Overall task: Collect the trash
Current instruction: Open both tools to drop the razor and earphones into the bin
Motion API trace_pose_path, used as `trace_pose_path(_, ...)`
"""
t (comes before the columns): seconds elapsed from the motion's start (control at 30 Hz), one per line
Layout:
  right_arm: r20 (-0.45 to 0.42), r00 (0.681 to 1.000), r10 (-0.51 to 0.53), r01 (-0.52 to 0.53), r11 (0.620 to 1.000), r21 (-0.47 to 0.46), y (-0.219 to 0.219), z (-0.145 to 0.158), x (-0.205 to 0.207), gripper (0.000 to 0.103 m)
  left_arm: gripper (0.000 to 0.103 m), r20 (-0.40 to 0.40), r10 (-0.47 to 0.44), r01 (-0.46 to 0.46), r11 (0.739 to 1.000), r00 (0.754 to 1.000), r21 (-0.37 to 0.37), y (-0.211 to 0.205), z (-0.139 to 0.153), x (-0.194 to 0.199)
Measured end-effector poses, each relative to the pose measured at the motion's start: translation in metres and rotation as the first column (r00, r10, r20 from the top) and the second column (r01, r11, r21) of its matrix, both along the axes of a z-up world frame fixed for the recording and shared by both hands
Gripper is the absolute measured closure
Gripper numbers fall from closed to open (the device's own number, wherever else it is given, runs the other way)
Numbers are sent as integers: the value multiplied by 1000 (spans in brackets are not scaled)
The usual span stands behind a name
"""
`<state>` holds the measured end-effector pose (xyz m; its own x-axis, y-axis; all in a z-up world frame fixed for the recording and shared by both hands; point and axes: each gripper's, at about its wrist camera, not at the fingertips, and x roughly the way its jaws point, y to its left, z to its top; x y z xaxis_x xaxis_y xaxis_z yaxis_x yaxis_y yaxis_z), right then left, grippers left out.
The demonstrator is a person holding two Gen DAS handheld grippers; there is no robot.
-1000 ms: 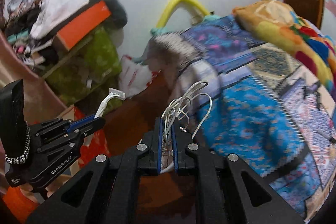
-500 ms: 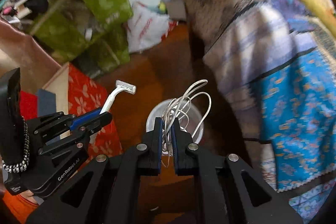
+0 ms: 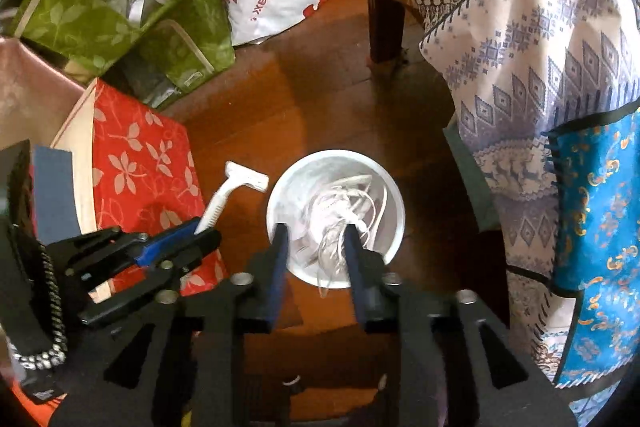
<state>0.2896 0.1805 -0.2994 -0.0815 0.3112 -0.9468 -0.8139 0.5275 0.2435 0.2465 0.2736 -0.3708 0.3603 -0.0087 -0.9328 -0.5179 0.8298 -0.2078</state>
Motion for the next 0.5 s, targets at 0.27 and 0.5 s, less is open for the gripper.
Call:
trace_pose_path(0.27,43,998,-37,35,999,26,-13,11,12,66,89,-2,13,-13,999,1000,-49,0,-4,22)
trace_pose_path(0.5,89,996,-32,29,999,32,-29,23,10,66,81,-35,2,-3,1000,999,-21,-10,2,25)
